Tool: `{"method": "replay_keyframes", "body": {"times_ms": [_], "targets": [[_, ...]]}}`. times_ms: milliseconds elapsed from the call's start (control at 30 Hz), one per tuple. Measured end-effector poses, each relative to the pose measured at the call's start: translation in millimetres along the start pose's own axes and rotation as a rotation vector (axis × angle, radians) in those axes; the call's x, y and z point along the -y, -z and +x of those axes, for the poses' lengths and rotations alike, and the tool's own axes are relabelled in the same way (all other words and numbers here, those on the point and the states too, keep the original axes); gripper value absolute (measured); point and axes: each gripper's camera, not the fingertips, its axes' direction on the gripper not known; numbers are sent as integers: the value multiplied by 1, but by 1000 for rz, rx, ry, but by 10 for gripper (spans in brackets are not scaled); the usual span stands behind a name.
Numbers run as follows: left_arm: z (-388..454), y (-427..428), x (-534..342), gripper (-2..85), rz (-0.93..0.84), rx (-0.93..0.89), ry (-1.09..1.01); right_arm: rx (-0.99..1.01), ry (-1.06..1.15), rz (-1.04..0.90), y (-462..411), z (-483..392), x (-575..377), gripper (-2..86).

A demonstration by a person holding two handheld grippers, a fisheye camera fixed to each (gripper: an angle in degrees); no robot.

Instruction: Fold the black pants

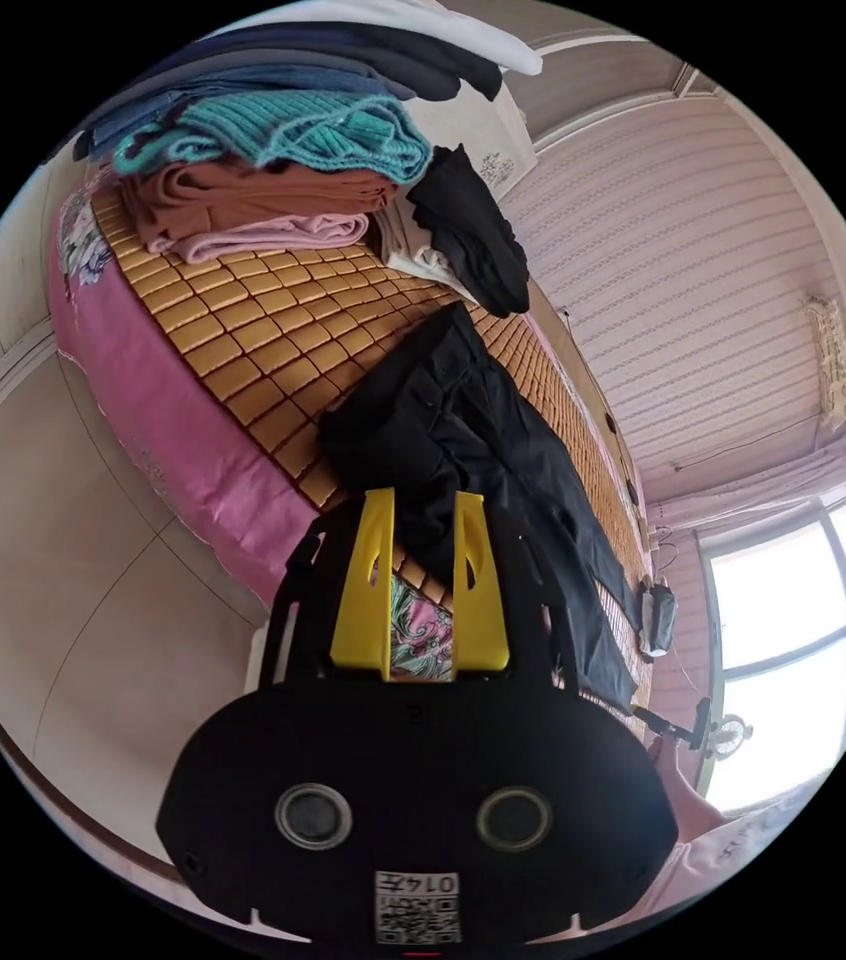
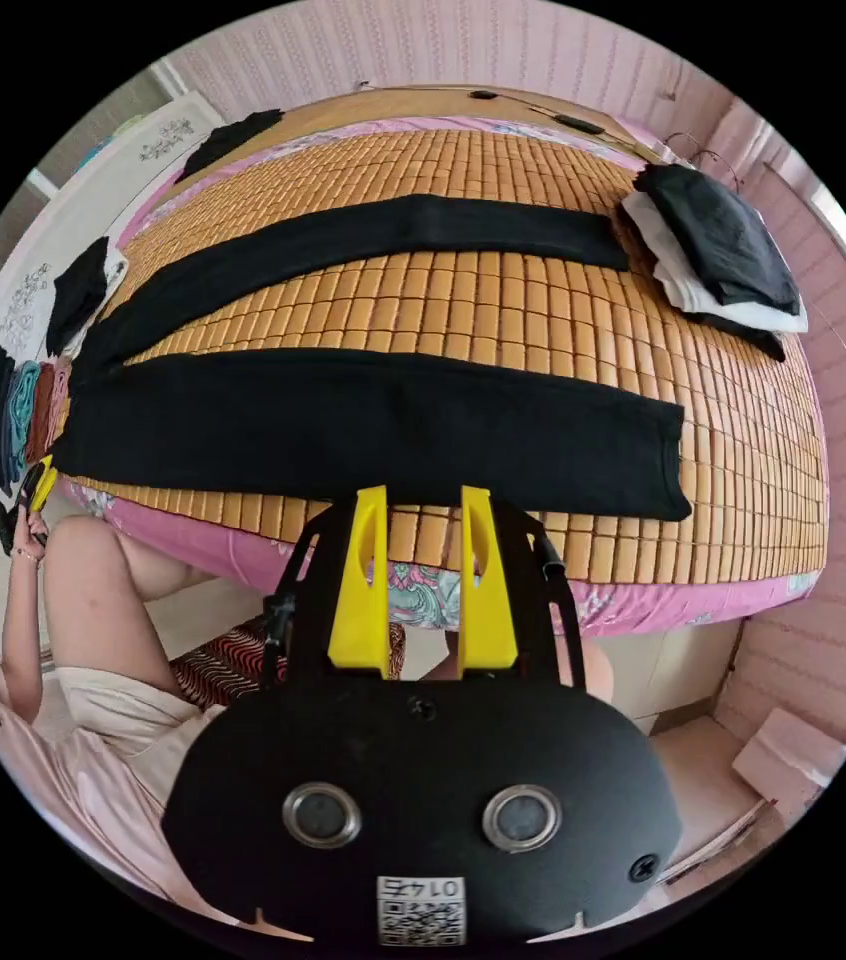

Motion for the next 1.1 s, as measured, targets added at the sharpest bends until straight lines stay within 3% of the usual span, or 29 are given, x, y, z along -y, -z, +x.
{"method": "replay_keyframes", "body": {"times_ms": [167,367,467,633,900,1100], "targets": [[16,-4,9,111,-56,79,-103,28,-427,38,17,108,-28,130],[6,-8,8,141,-49,57,16,154,-555,145,21,150,-23,117],[3,-19,14,155,-42,-15,107,239,-537,124,8,155,-10,91],[27,-33,29,87,-113,180,2,178,-508,148,15,155,-3,55],[42,-30,42,42,-97,99,-26,268,-444,285,54,167,2,9],[67,-16,58,35,-39,30,-70,193,-305,311,90,162,43,6]]}}
